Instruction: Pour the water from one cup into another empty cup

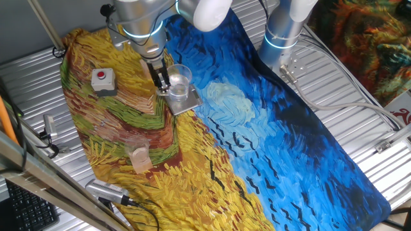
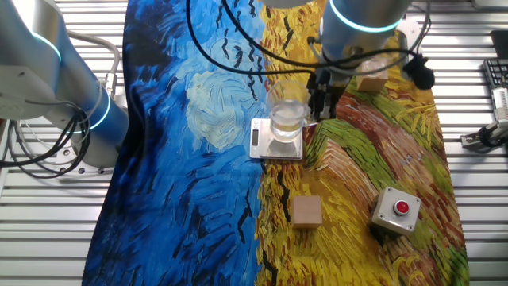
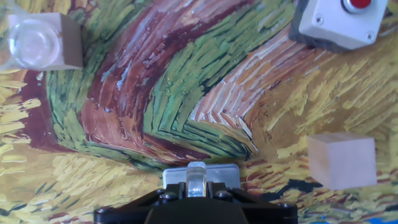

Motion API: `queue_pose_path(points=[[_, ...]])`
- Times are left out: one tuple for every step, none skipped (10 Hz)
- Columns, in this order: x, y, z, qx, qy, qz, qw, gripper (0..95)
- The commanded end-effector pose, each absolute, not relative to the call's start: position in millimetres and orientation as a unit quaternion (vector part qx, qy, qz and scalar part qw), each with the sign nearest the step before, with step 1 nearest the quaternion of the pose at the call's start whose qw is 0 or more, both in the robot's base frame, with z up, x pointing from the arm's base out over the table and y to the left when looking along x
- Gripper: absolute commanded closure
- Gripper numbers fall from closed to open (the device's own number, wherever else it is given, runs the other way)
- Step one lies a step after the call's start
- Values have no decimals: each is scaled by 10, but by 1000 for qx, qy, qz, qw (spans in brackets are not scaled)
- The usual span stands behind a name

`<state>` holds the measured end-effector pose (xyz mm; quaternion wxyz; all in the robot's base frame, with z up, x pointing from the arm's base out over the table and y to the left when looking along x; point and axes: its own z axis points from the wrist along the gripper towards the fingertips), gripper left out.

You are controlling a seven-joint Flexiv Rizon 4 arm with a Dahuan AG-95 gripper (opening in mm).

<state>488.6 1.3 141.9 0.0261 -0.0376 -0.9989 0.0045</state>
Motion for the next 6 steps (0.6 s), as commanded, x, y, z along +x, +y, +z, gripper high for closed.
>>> queue_pose_path(points=[[4925, 33, 1479, -19, -1000, 16, 19, 950], [4951, 56, 1510, -12, -1000, 18, 12, 950], [4980, 81, 1534, -9, -1000, 18, 9, 950], [5019, 128, 1564, -8, -1000, 17, 7, 950], [5053, 170, 1585, -7, -1000, 17, 6, 950], [5111, 241, 1618, 2, -1000, 28, 6, 950]])
